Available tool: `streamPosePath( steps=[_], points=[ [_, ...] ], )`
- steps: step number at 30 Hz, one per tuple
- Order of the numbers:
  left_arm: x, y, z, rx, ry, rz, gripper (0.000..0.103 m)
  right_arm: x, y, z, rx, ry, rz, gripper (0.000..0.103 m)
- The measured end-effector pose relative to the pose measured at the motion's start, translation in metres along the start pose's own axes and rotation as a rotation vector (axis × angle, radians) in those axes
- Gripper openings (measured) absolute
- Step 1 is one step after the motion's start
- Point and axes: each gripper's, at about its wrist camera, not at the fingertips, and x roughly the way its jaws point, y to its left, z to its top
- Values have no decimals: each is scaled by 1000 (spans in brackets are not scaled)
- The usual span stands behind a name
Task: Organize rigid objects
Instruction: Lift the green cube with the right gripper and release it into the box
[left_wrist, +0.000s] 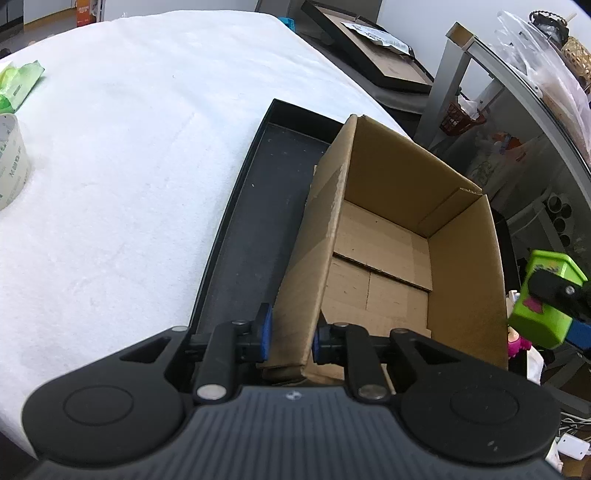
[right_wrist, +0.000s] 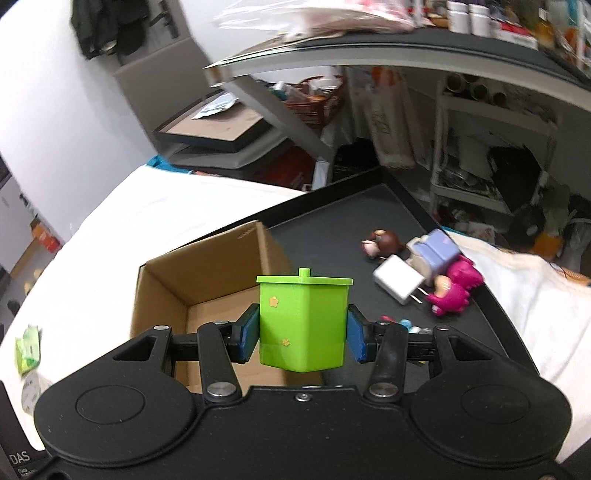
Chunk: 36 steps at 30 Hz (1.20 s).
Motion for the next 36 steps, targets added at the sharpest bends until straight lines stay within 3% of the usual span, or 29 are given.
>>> streamPosePath(
  steps=[10, 24, 26, 28, 36],
  points=[
    [0, 6, 2, -25, 13, -27, 19, 8, 40, -3, -94, 10, 22, 47],
    [3, 10, 3, -80, 66, -100, 23, 39, 77, 2, -120, 66, 94, 49],
    [3, 9, 3, -78, 67, -109, 26, 39, 83, 5, -115, 56, 126, 56],
    [1, 8, 3, -77, 62, -107, 26, 34, 87, 6, -125, 36, 145, 68],
    [-5, 5, 2, -67, 71, -86, 28, 22, 59, 0, -116, 29, 90, 79]
  ],
)
